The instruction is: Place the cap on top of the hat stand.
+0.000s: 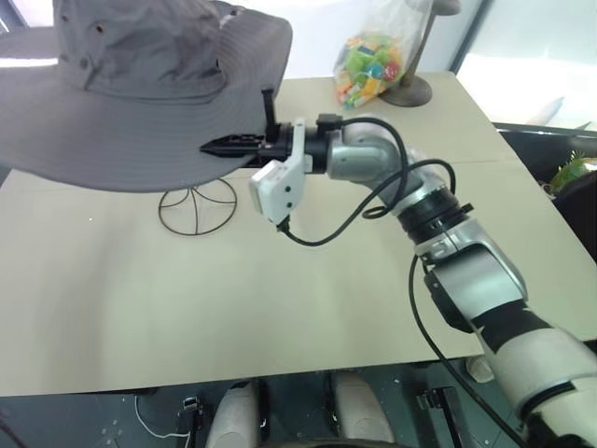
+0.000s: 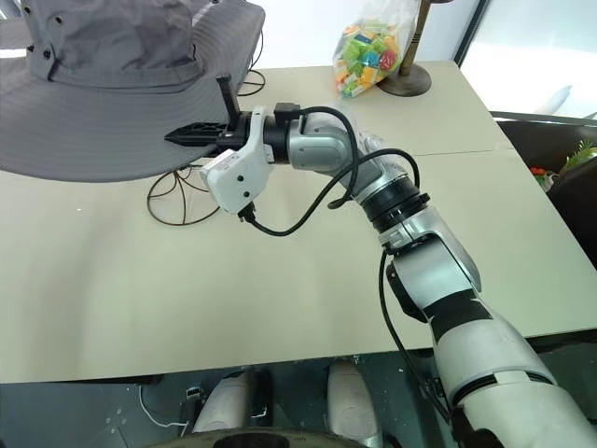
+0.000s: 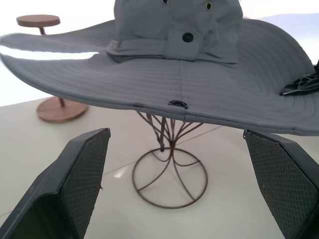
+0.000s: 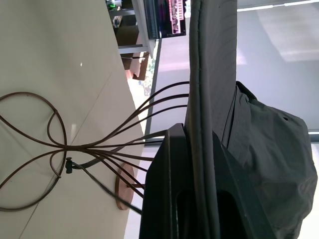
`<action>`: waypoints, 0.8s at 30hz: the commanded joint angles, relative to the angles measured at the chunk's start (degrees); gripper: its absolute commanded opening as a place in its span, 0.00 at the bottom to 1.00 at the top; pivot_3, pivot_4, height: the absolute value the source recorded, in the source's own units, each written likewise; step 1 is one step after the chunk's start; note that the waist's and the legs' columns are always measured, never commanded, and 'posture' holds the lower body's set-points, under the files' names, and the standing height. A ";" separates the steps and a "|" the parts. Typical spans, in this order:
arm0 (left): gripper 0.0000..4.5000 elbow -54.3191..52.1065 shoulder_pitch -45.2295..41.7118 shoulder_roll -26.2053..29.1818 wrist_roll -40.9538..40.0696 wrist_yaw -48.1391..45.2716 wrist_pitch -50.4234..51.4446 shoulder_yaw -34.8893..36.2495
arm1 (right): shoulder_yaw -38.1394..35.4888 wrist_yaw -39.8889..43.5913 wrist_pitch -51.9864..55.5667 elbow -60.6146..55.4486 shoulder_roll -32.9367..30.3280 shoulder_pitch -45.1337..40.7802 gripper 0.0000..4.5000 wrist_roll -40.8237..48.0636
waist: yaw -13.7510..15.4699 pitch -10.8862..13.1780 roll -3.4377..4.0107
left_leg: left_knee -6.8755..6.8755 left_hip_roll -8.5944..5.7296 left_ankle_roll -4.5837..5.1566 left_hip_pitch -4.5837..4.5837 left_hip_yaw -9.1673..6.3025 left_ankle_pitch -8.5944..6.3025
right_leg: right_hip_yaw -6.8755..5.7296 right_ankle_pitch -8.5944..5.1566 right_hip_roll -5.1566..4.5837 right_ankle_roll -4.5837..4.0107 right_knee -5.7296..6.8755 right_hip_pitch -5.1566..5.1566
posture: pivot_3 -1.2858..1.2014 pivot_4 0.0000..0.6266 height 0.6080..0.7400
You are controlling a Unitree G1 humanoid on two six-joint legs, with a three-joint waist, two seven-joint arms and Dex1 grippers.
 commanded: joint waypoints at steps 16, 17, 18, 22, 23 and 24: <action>1.00 -1.36 -3.62 4.67 -0.06 -1.41 1.64 4.47 | 1.90 -8.35 -6.67 7.91 -0.06 -6.40 0.01 -8.96 | 0.20 0.02 -0.04 | 0.00 -0.02 -0.10 0.05 -0.04 0.05 | -0.06 -0.02 -0.01 -0.04 0.02 0.05 | 0.52 0.24 0.99; 1.00 -1.47 -4.24 4.51 -0.14 -1.24 1.49 3.73 | 2.04 -8.83 -6.62 8.63 -0.37 -6.61 0.01 -9.46 | 0.19 0.01 -0.06 | 0.00 -0.02 -0.10 0.04 -0.03 0.06 | -0.06 -0.02 -0.01 -0.04 0.02 0.05 | 0.52 0.24 0.99; 1.00 -1.49 -4.82 4.44 -0.18 -1.10 1.39 3.10 | 2.28 -9.38 -6.70 9.33 -0.70 -6.80 0.01 -10.17 | 0.17 0.01 -0.05 | 0.00 -0.02 -0.10 0.05 -0.03 0.06 | -0.05 -0.02 -0.01 -0.04 0.01 0.06 | 0.52 0.24 0.99; 1.00 -0.96 -7.02 4.60 -0.25 -0.80 0.73 0.54 | 3.38 -8.80 -6.47 12.60 -1.14 -6.35 0.01 -10.61 | 0.15 0.01 -0.06 | 0.00 -0.01 -0.11 0.05 -0.03 0.06 | -0.05 -0.02 0.01 -0.04 0.02 0.06 | 0.52 0.24 0.99; 1.00 -0.78 -7.44 4.66 -0.18 -0.78 0.65 0.13 | 3.16 -8.00 -6.24 13.34 -0.71 -6.12 0.01 -9.16 | 0.14 0.02 -0.06 | 0.00 -0.01 -0.11 0.05 -0.03 0.06 | -0.05 -0.02 0.02 -0.04 0.01 0.06 | 0.52 0.24 0.99; 1.00 -0.56 -7.95 4.69 -0.10 -0.73 0.43 -0.51 | 2.68 -6.68 -5.78 13.92 0.09 -5.45 0.01 -6.71 | 0.12 0.02 -0.06 | 0.00 -0.02 -0.11 0.05 -0.02 0.07 | -0.05 -0.02 0.02 -0.04 0.01 0.06 | 0.52 0.24 0.99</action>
